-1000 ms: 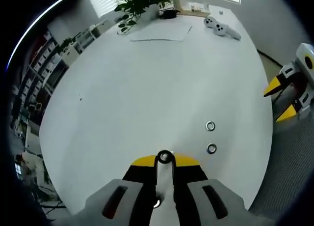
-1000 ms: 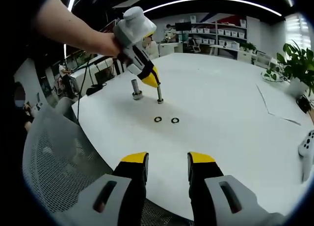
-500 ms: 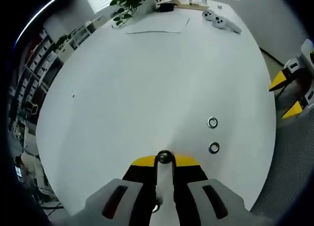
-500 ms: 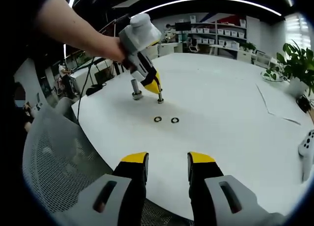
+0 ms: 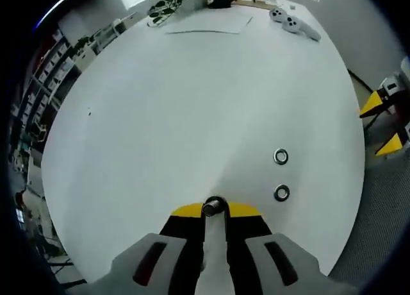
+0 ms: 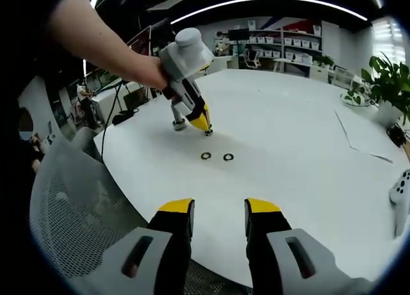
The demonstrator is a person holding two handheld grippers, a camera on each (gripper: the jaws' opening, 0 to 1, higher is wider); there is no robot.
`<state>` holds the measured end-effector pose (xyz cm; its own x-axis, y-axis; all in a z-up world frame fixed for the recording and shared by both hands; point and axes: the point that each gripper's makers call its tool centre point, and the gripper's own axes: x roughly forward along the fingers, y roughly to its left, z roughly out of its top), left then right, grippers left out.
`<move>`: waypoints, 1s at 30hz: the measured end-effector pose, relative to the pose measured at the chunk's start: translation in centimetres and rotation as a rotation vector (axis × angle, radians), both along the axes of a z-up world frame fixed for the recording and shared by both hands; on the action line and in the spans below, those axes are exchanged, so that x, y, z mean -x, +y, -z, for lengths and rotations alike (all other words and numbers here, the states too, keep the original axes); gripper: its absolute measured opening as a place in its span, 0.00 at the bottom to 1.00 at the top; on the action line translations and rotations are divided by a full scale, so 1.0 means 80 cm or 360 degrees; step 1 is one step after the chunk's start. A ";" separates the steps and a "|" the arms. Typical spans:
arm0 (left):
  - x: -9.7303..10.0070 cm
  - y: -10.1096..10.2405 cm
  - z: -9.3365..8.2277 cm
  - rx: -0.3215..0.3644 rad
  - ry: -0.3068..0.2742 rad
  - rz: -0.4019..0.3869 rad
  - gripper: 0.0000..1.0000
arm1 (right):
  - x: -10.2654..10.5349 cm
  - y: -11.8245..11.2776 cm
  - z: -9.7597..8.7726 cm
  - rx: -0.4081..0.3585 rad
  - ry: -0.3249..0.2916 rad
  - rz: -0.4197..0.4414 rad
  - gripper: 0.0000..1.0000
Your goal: Place the washer onto the threaded stud by aligning its center hole with the stud, sliding it down to the base, and recovering from edge contact or off-axis alignment until the washer reaches the visible bottom stop.
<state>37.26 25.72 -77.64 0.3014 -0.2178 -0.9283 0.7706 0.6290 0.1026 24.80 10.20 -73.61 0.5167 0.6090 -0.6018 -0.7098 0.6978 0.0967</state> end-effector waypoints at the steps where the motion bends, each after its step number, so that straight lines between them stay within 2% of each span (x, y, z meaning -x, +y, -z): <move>1: 0.000 0.000 0.000 0.0002 -0.0003 0.0002 0.09 | 0.000 0.000 0.000 -0.0001 -0.0001 0.0000 0.34; 5: 0.002 -0.003 0.004 0.0022 0.0021 0.0008 0.09 | 0.000 0.000 0.000 0.0000 -0.0001 0.0001 0.34; 12: 0.002 -0.005 0.007 -0.0007 0.0013 0.0057 0.09 | 0.000 0.000 0.001 0.0000 0.0002 -0.0001 0.34; 20: 0.001 -0.004 0.007 -0.0009 0.0007 0.0053 0.10 | 0.000 0.000 0.000 -0.0003 0.0000 -0.0001 0.34; 30: 0.002 -0.007 -0.002 0.0024 -0.0013 0.0028 0.14 | -0.001 0.000 0.000 -0.0003 -0.0003 0.0000 0.34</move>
<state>37.10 25.19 -77.45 0.3051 -0.2373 -0.9223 0.7806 0.6170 0.0995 24.85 10.20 -73.62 0.5177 0.6101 -0.5998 -0.7098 0.6977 0.0970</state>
